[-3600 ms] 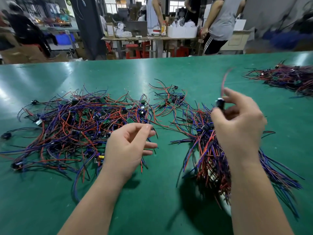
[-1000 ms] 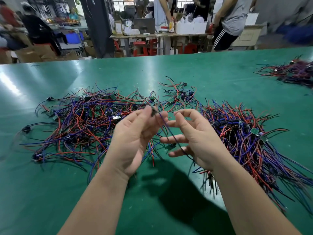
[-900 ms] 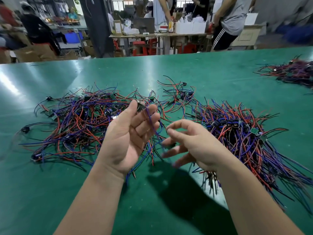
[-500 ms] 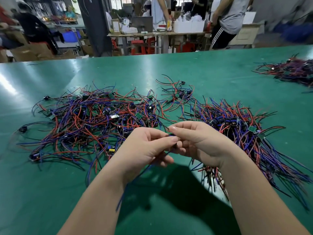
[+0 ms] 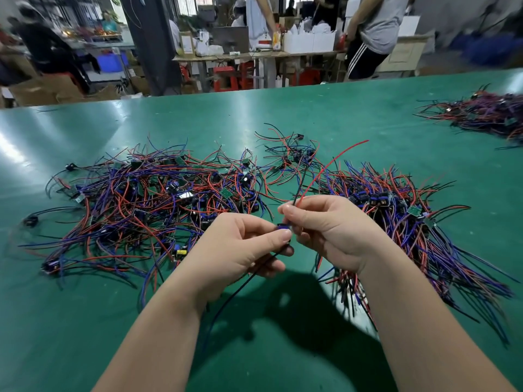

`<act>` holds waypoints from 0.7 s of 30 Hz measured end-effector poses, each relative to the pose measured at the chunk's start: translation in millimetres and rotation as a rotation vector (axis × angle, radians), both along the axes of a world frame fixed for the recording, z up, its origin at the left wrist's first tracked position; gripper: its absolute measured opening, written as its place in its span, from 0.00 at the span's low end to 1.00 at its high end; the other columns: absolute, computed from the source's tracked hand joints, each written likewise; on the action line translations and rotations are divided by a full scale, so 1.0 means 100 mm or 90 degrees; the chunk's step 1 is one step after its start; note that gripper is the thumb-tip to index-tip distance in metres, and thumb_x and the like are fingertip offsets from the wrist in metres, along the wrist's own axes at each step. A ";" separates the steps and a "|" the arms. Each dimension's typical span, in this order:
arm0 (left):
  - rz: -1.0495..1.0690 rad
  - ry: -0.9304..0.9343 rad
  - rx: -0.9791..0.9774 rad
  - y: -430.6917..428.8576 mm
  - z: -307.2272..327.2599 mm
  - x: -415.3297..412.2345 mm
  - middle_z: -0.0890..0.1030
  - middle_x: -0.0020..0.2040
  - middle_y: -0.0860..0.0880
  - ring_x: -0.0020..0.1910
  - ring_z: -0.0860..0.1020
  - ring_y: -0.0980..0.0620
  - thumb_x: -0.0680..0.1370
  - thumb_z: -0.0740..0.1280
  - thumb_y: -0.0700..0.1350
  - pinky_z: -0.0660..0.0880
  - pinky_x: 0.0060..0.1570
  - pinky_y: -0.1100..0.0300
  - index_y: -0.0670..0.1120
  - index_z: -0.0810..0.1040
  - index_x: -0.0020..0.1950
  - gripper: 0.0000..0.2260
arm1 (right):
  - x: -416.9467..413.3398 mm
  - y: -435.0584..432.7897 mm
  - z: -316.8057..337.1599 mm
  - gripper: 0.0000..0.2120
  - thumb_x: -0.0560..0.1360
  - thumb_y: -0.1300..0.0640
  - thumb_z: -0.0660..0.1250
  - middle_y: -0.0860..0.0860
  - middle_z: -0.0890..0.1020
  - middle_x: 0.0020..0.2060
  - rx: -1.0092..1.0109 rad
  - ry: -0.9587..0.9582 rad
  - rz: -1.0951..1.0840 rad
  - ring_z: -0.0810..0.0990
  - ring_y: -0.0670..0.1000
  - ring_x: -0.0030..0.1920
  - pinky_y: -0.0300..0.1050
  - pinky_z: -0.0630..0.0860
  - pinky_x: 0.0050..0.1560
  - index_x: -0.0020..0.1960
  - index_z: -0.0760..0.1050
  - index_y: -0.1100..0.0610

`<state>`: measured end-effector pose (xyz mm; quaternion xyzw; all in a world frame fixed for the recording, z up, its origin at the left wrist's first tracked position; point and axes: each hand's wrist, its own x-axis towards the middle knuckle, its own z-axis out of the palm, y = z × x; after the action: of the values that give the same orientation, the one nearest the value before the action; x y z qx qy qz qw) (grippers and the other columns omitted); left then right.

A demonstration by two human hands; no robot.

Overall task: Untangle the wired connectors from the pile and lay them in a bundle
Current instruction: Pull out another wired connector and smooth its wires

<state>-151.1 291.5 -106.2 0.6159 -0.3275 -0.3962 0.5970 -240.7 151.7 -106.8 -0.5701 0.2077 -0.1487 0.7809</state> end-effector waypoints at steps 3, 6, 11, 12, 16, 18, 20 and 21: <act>-0.031 0.014 0.027 0.01 0.01 -0.01 0.84 0.36 0.42 0.28 0.80 0.51 0.65 0.72 0.45 0.77 0.28 0.62 0.42 0.82 0.36 0.06 | -0.01 -0.06 0.03 0.10 0.62 0.57 0.72 0.50 0.79 0.27 -0.007 -0.032 -0.113 0.72 0.42 0.24 0.31 0.69 0.25 0.39 0.78 0.63; -0.114 0.030 0.060 0.01 -0.03 -0.07 0.84 0.36 0.42 0.30 0.82 0.51 0.65 0.72 0.44 0.78 0.29 0.61 0.43 0.81 0.36 0.05 | -0.05 -0.19 0.06 0.05 0.69 0.62 0.71 0.50 0.79 0.26 -0.019 -0.082 -0.255 0.73 0.43 0.23 0.32 0.69 0.25 0.37 0.77 0.62; -0.246 -0.013 0.100 -0.01 -0.11 -0.13 0.84 0.39 0.45 0.35 0.82 0.51 0.72 0.71 0.45 0.77 0.35 0.64 0.44 0.80 0.41 0.05 | -0.09 -0.27 0.08 0.10 0.70 0.66 0.72 0.46 0.81 0.26 -0.017 -0.166 -0.408 0.76 0.42 0.27 0.32 0.71 0.29 0.31 0.82 0.56; -0.244 -0.049 0.098 -0.01 -0.11 -0.12 0.83 0.38 0.46 0.35 0.79 0.52 0.72 0.72 0.46 0.76 0.36 0.65 0.44 0.80 0.41 0.06 | -0.09 -0.26 0.09 0.09 0.69 0.67 0.73 0.46 0.81 0.26 -0.006 -0.174 -0.417 0.77 0.42 0.27 0.32 0.72 0.29 0.33 0.81 0.56; -0.251 -0.167 0.102 0.03 -0.10 -0.03 0.78 0.37 0.48 0.37 0.71 0.53 0.71 0.74 0.49 0.68 0.39 0.61 0.44 0.81 0.41 0.09 | -0.10 -0.29 0.07 0.13 0.70 0.63 0.73 0.49 0.78 0.24 0.004 -0.192 -0.447 0.72 0.45 0.22 0.35 0.67 0.24 0.29 0.74 0.55; -0.271 -0.166 0.105 0.05 -0.08 -0.01 0.78 0.36 0.49 0.35 0.72 0.54 0.70 0.74 0.49 0.68 0.37 0.64 0.45 0.81 0.41 0.08 | -0.12 -0.31 0.08 0.17 0.72 0.62 0.71 0.49 0.75 0.22 0.015 -0.204 -0.461 0.68 0.45 0.20 0.32 0.62 0.21 0.29 0.68 0.56; -0.284 -0.149 0.096 0.05 -0.08 -0.01 0.81 0.35 0.51 0.32 0.76 0.56 0.71 0.73 0.48 0.71 0.35 0.66 0.47 0.82 0.40 0.05 | -0.13 -0.31 0.09 0.17 0.75 0.59 0.68 0.48 0.73 0.21 0.050 -0.209 -0.464 0.66 0.44 0.19 0.30 0.59 0.20 0.31 0.67 0.56; -0.283 -0.135 0.081 0.05 -0.08 -0.02 0.82 0.35 0.51 0.32 0.77 0.56 0.72 0.73 0.46 0.72 0.35 0.66 0.47 0.82 0.41 0.03 | -0.13 -0.33 0.09 0.16 0.77 0.55 0.66 0.48 0.72 0.20 0.078 -0.203 -0.453 0.67 0.44 0.19 0.30 0.59 0.20 0.33 0.68 0.57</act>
<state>-152.9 296.9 -114.1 0.6028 -0.4902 -0.4710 0.4177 -253.5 119.2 -98.2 -0.3844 0.2772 -0.4839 0.7356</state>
